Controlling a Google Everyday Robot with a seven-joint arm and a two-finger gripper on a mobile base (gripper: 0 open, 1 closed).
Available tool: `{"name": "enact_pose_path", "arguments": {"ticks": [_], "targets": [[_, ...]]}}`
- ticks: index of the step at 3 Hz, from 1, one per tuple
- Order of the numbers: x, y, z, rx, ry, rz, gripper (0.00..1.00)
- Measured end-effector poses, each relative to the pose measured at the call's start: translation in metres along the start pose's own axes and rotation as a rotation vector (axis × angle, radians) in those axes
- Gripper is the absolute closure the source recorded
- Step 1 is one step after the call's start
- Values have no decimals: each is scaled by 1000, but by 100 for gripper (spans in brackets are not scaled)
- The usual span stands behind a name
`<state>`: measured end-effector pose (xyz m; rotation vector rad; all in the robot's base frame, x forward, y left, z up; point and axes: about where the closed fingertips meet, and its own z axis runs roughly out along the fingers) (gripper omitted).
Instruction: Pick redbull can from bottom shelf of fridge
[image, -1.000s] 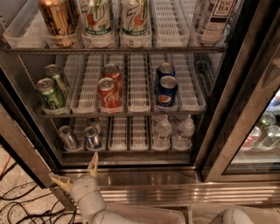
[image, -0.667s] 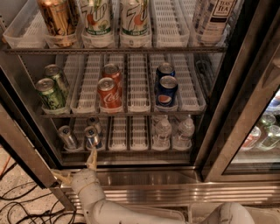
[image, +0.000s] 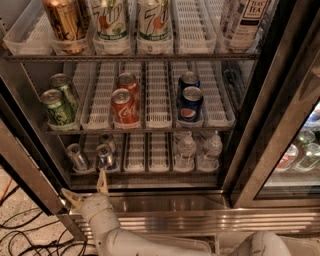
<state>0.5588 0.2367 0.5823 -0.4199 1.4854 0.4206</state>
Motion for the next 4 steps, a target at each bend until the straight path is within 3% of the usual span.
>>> {"name": "enact_pose_path", "arguments": {"ticks": [1,2,4], "targets": [[0,0,0,0,0,0,38],[0,0,0,0,0,-2,29],[-9,0,15,-21,-11,-36,29]]}}
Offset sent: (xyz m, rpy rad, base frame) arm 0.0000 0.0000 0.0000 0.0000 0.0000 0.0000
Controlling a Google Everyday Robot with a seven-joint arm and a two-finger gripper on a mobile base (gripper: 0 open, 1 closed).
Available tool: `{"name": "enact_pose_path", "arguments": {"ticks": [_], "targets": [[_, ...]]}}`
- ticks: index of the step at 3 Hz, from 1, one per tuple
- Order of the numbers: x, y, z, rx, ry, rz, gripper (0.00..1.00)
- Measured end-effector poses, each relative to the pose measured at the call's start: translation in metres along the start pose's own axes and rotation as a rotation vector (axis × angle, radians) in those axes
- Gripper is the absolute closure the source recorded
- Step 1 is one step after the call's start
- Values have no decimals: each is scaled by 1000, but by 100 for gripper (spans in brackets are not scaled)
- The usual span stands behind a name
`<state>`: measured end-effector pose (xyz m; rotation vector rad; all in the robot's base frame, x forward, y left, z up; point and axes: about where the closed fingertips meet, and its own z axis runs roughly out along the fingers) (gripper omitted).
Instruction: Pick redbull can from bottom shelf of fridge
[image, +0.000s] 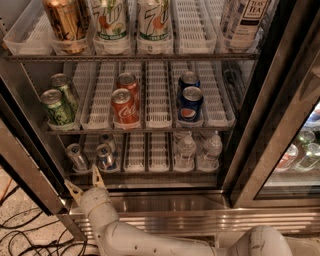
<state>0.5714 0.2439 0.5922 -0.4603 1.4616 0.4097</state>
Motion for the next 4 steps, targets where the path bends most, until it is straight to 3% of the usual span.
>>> {"name": "enact_pose_path", "arguments": {"ticks": [3,4], "targets": [[-24,2,52,-65,-63,-38,29],[-24,2,51,-65,-63,-38,30]]}}
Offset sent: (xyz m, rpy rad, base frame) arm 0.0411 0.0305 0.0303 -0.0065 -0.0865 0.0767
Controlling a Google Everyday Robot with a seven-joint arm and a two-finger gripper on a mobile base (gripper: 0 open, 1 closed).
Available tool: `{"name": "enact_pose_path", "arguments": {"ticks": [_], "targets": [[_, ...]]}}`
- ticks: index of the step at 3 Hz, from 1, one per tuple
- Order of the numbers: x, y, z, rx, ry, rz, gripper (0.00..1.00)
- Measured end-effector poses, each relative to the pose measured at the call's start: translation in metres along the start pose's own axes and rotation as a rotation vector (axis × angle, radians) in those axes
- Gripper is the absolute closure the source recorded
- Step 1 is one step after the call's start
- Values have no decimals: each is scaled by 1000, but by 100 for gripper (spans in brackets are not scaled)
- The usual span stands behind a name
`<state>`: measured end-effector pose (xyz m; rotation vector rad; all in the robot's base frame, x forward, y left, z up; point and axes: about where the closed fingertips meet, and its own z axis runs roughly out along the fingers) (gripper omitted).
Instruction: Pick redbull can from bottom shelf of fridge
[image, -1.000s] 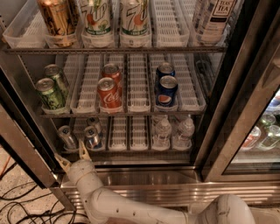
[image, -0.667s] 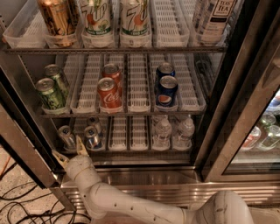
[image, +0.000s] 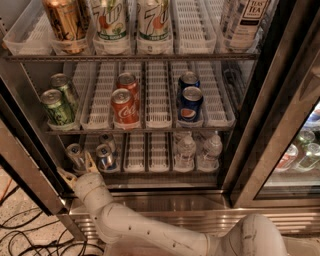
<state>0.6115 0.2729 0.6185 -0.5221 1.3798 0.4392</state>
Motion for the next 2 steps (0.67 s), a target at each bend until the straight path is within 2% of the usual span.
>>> {"name": "enact_pose_path", "arguments": {"ticks": [1,2], "targets": [[1,-1,0,1,1,0,31],[2,-4,1,3,5,1,39]]}}
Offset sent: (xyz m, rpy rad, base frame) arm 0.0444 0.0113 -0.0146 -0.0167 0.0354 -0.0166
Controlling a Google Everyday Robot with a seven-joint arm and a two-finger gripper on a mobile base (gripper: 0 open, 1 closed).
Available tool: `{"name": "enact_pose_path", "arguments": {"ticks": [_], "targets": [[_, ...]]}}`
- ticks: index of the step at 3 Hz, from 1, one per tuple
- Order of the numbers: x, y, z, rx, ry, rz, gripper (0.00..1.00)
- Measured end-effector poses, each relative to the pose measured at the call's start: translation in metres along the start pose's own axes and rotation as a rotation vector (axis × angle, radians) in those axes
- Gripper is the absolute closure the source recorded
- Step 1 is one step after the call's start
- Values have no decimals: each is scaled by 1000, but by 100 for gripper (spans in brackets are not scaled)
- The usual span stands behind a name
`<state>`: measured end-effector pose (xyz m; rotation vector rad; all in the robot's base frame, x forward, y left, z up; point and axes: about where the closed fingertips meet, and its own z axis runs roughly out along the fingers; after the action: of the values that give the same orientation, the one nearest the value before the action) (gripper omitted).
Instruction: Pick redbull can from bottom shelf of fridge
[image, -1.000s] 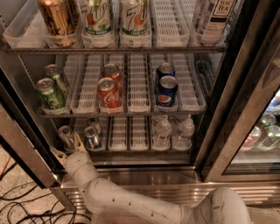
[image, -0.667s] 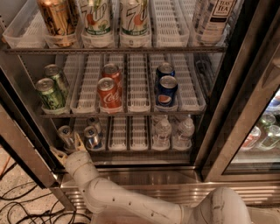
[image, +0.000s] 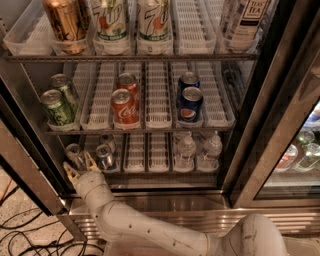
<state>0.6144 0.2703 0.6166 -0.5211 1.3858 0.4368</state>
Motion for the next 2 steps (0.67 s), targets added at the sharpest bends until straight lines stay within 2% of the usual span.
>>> {"name": "enact_pose_path", "arguments": {"ticks": [2], "targets": [[16,-8,21,-2,31,10,32]]}}
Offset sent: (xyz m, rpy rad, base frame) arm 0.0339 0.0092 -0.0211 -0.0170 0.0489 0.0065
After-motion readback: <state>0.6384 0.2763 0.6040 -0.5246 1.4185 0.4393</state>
